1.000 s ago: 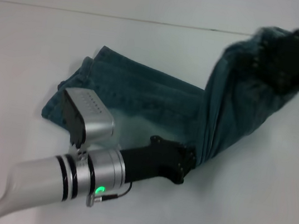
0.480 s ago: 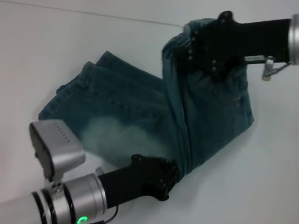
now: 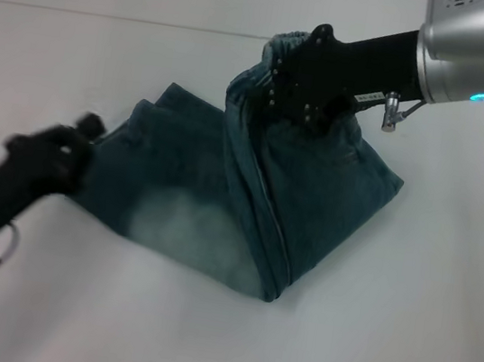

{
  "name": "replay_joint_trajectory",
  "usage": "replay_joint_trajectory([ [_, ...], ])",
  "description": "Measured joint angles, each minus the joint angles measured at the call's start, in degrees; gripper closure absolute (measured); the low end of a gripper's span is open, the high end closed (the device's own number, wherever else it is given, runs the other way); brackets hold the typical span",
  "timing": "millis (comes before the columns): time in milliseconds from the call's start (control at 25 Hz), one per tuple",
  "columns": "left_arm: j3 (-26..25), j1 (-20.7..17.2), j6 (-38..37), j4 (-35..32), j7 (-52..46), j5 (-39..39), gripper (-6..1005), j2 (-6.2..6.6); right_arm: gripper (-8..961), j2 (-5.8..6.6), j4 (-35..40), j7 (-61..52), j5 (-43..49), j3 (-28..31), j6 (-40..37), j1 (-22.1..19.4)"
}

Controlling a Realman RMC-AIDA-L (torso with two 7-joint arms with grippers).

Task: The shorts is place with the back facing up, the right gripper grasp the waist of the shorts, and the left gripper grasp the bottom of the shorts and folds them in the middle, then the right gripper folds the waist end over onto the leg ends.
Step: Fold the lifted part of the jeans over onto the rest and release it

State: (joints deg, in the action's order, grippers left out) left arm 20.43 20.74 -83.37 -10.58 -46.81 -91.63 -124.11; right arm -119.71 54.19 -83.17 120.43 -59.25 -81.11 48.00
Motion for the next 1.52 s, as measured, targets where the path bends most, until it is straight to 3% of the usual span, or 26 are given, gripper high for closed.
replay_joint_trajectory([
  [240,2.45,-4.53,-6.30,-15.49,-7.40,-0.73,952,0.24,897,-0.07,-3.77,0.94,-0.26,-1.85,2.45,3.28],
  [360,2.61,-6.78,-10.04,-19.77,-9.03,-1.93,951,0.25,898,-0.35,-6.54,2.52,-0.82,-4.95,5.51,5.78],
  [680,2.40,-10.42,-13.72,-21.58,-10.03,-3.08,953,-0.22,897,-1.11,-16.66,6.84,-8.94,-23.01,20.56,13.22],
  [960,2.25,-10.66,-13.02,-20.37,-9.85,-5.59,952,-0.26,888,-1.24,-18.54,9.18,-16.32,-33.37,26.08,13.74],
  [1240,2.39,-10.40,-12.79,-20.18,-9.49,-6.19,951,-0.09,591,-1.22,-18.10,8.83,-16.81,-34.72,26.68,12.95],
  [1520,3.01,-10.31,-12.88,-19.81,-9.39,-6.20,953,-0.14,283,-0.93,-12.30,2.63,-9.90,-36.73,28.08,11.03],
])
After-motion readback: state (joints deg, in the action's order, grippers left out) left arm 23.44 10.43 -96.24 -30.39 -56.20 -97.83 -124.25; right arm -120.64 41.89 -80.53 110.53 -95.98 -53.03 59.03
